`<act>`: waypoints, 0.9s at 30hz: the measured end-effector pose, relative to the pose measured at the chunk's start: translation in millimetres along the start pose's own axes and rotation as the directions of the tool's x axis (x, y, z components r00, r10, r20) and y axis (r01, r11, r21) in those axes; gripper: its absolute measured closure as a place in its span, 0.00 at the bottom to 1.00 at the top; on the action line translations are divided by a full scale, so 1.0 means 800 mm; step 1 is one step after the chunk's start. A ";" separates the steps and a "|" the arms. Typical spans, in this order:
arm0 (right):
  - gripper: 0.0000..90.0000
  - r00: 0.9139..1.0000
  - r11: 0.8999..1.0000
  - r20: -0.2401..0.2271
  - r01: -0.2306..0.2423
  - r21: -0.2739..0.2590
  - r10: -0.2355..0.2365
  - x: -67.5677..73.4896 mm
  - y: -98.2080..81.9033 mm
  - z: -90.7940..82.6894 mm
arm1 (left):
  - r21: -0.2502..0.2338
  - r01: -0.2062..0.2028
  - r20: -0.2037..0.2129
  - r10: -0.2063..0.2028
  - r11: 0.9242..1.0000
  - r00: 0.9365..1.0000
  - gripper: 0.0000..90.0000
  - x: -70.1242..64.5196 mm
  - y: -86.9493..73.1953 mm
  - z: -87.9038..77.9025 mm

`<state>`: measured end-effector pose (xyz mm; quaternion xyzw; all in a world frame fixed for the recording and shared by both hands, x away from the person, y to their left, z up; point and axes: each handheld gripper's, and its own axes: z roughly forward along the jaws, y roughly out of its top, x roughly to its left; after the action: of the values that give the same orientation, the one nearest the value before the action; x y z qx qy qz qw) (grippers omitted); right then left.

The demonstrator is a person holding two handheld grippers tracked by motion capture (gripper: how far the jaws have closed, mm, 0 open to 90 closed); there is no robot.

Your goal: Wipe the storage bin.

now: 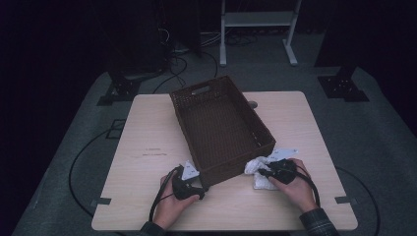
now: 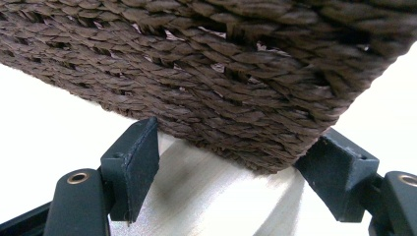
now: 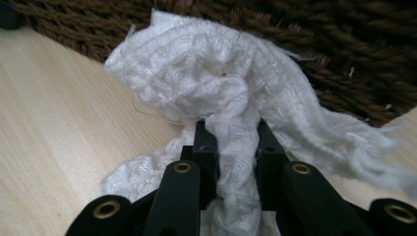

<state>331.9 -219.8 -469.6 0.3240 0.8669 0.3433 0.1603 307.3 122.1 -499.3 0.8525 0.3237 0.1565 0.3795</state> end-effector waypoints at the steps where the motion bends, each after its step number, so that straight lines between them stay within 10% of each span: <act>1: 0.85 1.000 1.000 0.002 -0.002 -0.006 0.002 0.000 0.000 -0.002 | 0.000 0.001 0.000 -0.001 1.000 1.000 0.28 0.000 0.000 0.000; 27: 0.84 0.999 0.966 -0.034 -0.006 -0.260 -0.003 0.011 0.030 -0.073 | 0.001 0.001 0.001 -0.001 1.000 1.000 0.28 0.000 0.000 0.000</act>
<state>306.9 -228.9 -411.9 0.2950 0.8166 0.4599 0.1862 307.6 122.2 -499.2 0.8526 0.3238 0.1555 0.3794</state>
